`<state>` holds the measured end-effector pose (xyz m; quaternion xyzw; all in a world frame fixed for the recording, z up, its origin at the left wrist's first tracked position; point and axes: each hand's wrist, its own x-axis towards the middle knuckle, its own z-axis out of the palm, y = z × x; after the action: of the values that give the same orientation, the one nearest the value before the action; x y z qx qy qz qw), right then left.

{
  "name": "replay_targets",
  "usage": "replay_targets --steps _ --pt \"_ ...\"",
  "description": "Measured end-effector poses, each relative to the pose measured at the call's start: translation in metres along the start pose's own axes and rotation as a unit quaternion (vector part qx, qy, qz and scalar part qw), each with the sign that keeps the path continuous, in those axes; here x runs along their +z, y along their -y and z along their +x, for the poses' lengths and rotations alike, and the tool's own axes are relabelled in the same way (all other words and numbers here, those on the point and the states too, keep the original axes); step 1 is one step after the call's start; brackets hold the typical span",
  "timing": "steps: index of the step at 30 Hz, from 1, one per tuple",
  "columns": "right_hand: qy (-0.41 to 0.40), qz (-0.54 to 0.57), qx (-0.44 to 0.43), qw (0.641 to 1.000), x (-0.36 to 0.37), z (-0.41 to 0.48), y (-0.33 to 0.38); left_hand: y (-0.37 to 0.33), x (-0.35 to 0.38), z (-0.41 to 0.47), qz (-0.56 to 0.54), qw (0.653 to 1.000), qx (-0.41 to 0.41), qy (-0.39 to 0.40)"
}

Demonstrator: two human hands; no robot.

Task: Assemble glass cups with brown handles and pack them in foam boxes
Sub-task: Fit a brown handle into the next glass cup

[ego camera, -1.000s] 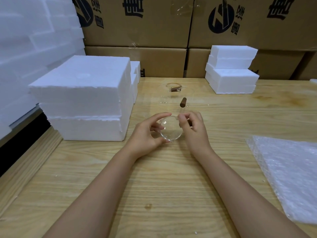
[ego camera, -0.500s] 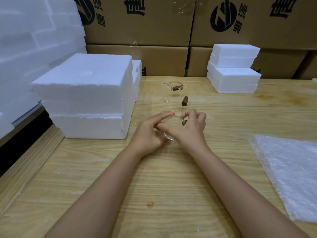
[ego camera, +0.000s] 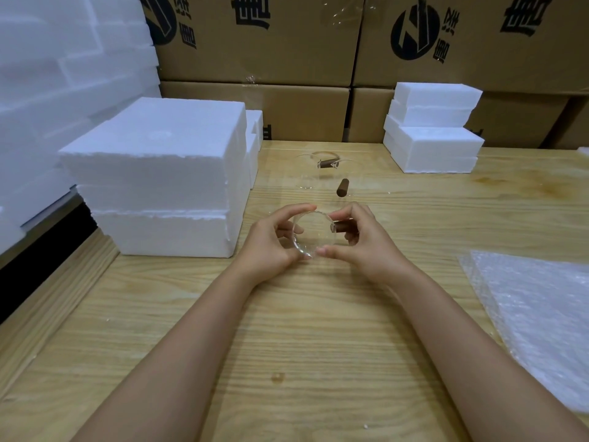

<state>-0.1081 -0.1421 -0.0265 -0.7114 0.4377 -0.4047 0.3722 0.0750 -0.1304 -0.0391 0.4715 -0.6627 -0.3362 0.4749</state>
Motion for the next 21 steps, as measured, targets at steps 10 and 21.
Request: replay_targets --steps 10,21 --pt "-0.099 0.136 0.037 0.985 0.001 0.004 0.0 -0.005 0.002 -0.002 -0.002 1.0 0.011 0.016" --pt "-0.226 0.071 0.119 0.964 0.02 0.002 0.006 -0.004 0.007 -0.003 0.038 0.999 0.019 0.017"
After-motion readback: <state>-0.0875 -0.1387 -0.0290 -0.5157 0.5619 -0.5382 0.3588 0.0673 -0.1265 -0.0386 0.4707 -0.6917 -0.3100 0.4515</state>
